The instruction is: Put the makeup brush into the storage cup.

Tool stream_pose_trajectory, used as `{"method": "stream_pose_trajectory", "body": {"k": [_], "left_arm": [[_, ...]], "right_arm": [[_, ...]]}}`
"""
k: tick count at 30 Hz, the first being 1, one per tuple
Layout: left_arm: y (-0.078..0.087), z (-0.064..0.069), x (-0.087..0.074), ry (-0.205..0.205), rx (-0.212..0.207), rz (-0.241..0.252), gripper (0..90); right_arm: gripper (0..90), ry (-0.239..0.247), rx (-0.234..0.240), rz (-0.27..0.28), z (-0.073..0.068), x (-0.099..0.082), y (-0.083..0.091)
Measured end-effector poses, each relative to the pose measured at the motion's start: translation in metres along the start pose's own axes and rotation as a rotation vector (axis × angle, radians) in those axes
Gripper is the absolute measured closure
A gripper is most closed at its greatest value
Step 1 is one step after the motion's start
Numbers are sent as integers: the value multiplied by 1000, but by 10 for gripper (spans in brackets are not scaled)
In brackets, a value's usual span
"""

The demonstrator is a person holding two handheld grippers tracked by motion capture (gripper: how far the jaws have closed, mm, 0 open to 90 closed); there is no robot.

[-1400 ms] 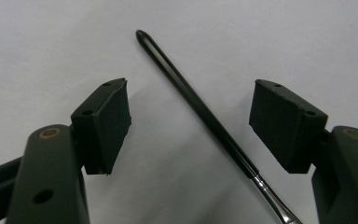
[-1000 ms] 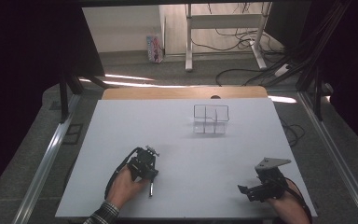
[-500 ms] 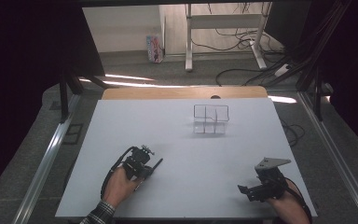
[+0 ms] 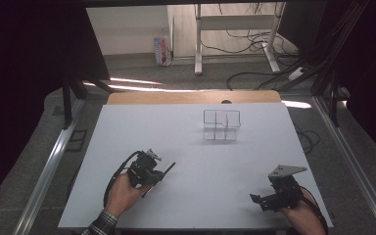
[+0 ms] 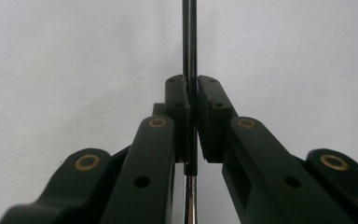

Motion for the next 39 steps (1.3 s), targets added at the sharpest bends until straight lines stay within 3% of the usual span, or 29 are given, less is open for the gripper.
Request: {"method": "stream_pose_trajectory", "body": {"k": [9, 14, 27, 39], "left_arm": [[11, 4, 8, -43, -22, 79, 839], [16, 9, 14, -70, -58, 117, 839], [18, 24, 19, -89, -138, 153, 838], [15, 44, 26, -105, -220, 169, 838]], "right_arm": [[0, -3, -13, 20, 2, 2, 0], [0, 17, -8, 37, 0, 4, 0], [0, 79, 8, 118, -10, 19, 1], [0, 137, 48, 112, -26, 26, -7]]}}
Point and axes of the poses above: each handheld gripper's, and its own axes: y roughly backward along the jaws, x roughly out of its top, z roughly to its right, the point moved 10 cm from there along -y, roughly forward along the jaws, and after that the axes turned 10 degrees about z, right-handed, at the moved point
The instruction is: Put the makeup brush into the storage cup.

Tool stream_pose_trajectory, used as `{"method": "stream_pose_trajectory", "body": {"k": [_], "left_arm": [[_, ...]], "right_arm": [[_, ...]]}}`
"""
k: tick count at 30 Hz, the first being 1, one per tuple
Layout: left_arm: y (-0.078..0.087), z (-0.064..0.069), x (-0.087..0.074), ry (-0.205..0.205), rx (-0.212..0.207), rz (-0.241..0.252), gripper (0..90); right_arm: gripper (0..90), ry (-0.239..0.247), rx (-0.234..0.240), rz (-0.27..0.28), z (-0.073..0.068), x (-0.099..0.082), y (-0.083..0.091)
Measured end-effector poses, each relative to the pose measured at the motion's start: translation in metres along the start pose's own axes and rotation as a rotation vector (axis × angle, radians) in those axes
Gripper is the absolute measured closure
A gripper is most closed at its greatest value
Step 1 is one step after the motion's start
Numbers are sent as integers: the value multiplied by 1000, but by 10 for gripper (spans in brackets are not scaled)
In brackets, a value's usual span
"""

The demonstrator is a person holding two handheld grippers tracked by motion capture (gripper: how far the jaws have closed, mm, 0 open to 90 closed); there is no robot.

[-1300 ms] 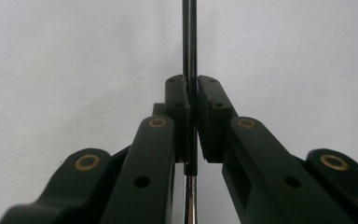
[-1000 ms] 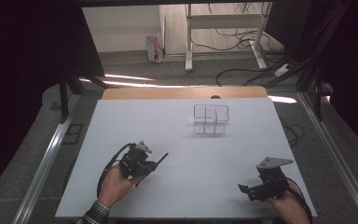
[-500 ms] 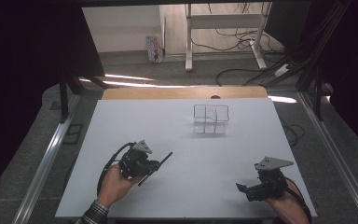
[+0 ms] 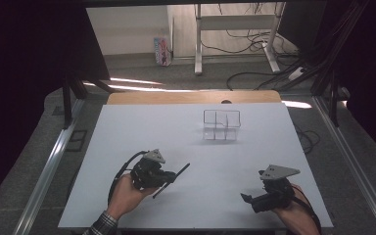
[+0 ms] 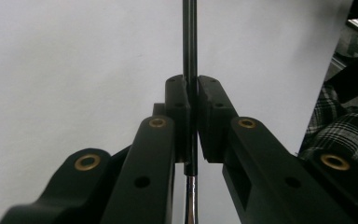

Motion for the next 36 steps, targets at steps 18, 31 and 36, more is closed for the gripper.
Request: {"method": "stream_pose_trajectory", "body": {"k": [18, 31, 36], "left_arm": [[-12, 15, 8, -43, -60, -20, 838], [-24, 25, 11, -57, -104, -37, 838], [-29, 28, 11, -71, -123, -56, 838]], "right_arm": [[0, 78, 33, -25, -20, 15, -15], [0, 171, 70, -48, -36, 25, -26], [0, 214, 83, -66, -42, 28, -32]]}}
Point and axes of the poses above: each handheld gripper's, and its own axes: y roughly backward along the jaws, x roughly out of its top, z roughly to its right, the point moved 10 cm from there along -y, roughly forward along the jaws, and after that the axes turned 10 degrees about z, right-handed, at the moved point
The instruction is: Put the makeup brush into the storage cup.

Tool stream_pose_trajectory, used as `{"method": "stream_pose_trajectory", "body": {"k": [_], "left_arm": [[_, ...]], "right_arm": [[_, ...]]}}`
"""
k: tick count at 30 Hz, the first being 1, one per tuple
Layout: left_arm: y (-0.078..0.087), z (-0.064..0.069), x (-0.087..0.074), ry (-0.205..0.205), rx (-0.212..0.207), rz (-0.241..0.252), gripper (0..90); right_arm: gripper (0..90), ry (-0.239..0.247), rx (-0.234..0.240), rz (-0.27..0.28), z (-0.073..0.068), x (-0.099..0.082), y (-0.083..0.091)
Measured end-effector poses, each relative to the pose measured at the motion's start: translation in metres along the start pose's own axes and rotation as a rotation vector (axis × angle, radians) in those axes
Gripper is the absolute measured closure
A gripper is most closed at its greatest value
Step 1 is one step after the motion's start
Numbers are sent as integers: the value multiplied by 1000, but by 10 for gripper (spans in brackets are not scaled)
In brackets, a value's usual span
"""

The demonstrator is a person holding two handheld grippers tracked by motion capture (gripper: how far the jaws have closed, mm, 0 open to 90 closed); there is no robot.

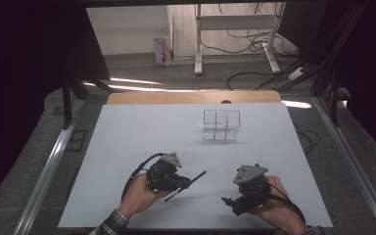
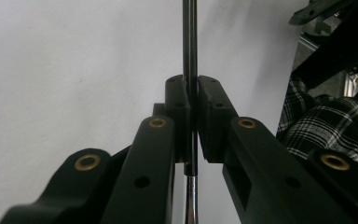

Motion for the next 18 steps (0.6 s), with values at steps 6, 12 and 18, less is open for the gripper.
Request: {"method": "stream_pose_trajectory", "body": {"k": [6, 12, 18], "left_arm": [[-8, 6, -1, -10, -24, -26, 838], [-15, 12, -2, -30, -49, -62, 838], [-20, 19, 0, -45, -71, -80, 838]], "right_arm": [[62, 58, 21, -7, -9, 9, -8], [141, 104, 41, -11, -15, 18, -15], [229, 155, 57, -28, -20, 22, -21]]}}
Point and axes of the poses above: each handheld gripper's, and its own axes: y roughly backward along the jaws, x roughly out of its top, z roughly to its right, the point moved 10 cm from there along -y, roughly forward along the jaws, and after that the axes turned 10 degrees about z, right-handed, at the moved point
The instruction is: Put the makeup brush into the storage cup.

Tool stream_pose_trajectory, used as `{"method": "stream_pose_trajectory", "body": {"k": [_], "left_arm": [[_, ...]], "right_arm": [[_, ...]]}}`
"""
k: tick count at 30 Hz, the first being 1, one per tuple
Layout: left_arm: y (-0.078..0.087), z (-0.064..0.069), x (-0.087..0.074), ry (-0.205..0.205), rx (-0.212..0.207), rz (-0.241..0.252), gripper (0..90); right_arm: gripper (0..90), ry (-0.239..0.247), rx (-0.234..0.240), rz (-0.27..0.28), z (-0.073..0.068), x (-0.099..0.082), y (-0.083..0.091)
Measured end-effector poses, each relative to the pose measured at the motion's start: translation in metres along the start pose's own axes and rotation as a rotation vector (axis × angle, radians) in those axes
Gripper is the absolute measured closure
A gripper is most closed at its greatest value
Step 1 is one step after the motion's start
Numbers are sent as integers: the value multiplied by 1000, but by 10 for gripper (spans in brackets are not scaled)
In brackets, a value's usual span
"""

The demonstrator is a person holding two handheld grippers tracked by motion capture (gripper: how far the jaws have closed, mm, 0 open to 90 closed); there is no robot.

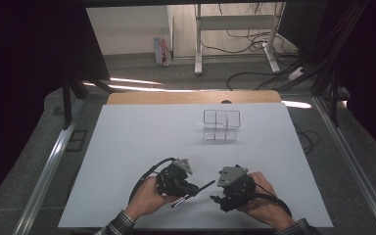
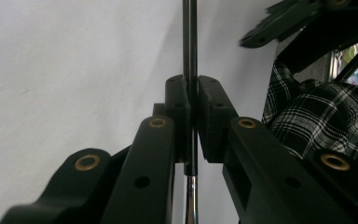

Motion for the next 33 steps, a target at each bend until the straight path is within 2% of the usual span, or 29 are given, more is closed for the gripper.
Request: {"method": "stream_pose_trajectory", "body": {"k": [3, 4, 5, 9, 11, 13, 14, 16, 19, 20, 23, 25, 26, 27, 30, 33], "left_arm": [[-2, 3, 0, -4, -9, -10, 838], [-2, 4, 0, -4, -13, -10, 838], [-3, 5, 1, -1, -15, -12, 838], [-4, 6, -1, -9, -25, -32, 838], [-5, 8, -1, 1, -27, -30, 838], [-5, 7, -2, -8, -28, -42, 837], [-5, 6, -2, -9, -31, -46, 837], [-4, 6, -3, -11, -31, -48, 836], [-2, 3, -1, -5, -7, -20, 809], [1, 0, 1, -6, 5, -2, 778], [5, -5, 5, -5, 26, 41, 754], [8, -8, 8, -8, 64, 73, 633], [10, -9, 10, -9, 81, 92, 541], [12, -11, 11, -7, 100, 110, 541], [20, -18, 14, 2, 152, 146, 392], [27, -25, 15, 17, 185, 180, 241]], "right_arm": [[299, 31, 9, -14, -1, 2, -3], [356, 54, 20, -22, -1, 3, -5], [356, 54, 20, -22, -1, 3, -5], [452, 105, 49, -42, -6, 6, -8], [475, 119, 47, -44, -7, 6, -9], [526, 133, 60, -50, -10, 6, -11], [627, 164, 71, -56, -12, 5, -11], [645, 172, 77, -54, -14, 5, -11], [780, 221, 89, -105, -16, -2, -11], [830, 209, 150, -128, -21, -7, -9], [836, 194, 169, -115, -24, -5, -9], [837, 181, 161, -113, -22, -2, -6], [837, 153, 154, -107, -20, -2, -5], [837, 153, 154, -107, -20, -2, -5], [837, 130, 144, -117, -17, -5, -5], [837, 102, 131, -120, -15, -6, -4]]}}
Point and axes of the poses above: each handheld gripper's, and its own axes: y roughly backward along the jaws, x roughly out of its top, z roughly to its right, the point moved 10 cm from there along -y, roughly forward along the jaws, and after that the axes turned 10 degrees about z, right-handed, at the moved point
